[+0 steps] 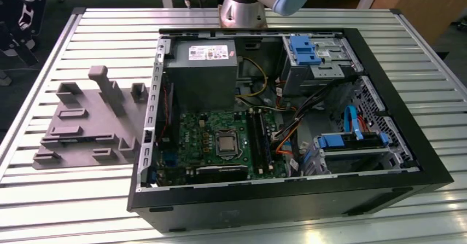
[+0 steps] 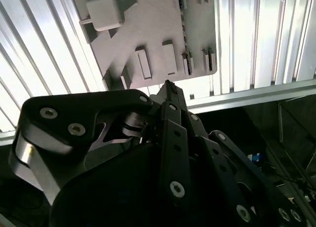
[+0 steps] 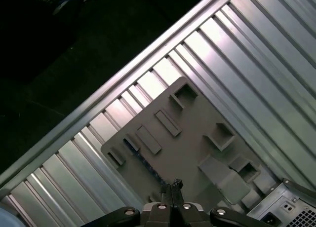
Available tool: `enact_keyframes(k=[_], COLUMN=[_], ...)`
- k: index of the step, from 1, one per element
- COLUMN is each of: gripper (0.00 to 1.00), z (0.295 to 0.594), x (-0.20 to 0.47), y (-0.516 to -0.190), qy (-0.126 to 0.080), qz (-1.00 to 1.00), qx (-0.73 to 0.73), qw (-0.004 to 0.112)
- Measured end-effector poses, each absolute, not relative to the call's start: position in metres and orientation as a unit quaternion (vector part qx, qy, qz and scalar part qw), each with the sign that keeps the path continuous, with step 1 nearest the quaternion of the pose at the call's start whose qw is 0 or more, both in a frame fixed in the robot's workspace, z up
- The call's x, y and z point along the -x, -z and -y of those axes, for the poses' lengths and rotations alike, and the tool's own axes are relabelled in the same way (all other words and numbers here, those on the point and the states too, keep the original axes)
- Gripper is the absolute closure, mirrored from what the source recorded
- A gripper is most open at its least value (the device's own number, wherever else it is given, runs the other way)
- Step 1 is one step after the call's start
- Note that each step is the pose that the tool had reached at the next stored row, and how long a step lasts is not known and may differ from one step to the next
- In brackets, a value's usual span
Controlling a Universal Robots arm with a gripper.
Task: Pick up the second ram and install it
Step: 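Pick up the second ram and move it above second insertion slot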
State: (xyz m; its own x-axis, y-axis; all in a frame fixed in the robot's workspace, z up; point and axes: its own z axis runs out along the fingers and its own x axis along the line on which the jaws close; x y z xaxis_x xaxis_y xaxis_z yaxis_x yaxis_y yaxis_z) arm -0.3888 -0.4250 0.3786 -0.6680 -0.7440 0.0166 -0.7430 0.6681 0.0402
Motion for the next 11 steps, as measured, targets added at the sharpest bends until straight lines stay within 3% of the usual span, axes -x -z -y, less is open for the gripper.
enact_keyframes(k=[11], gripper=[0.89], z=[0.425], x=[0.3888], y=[-0.3785], qy=[0.014], qz=[0.899], qx=[-0.438], qw=[0.016])
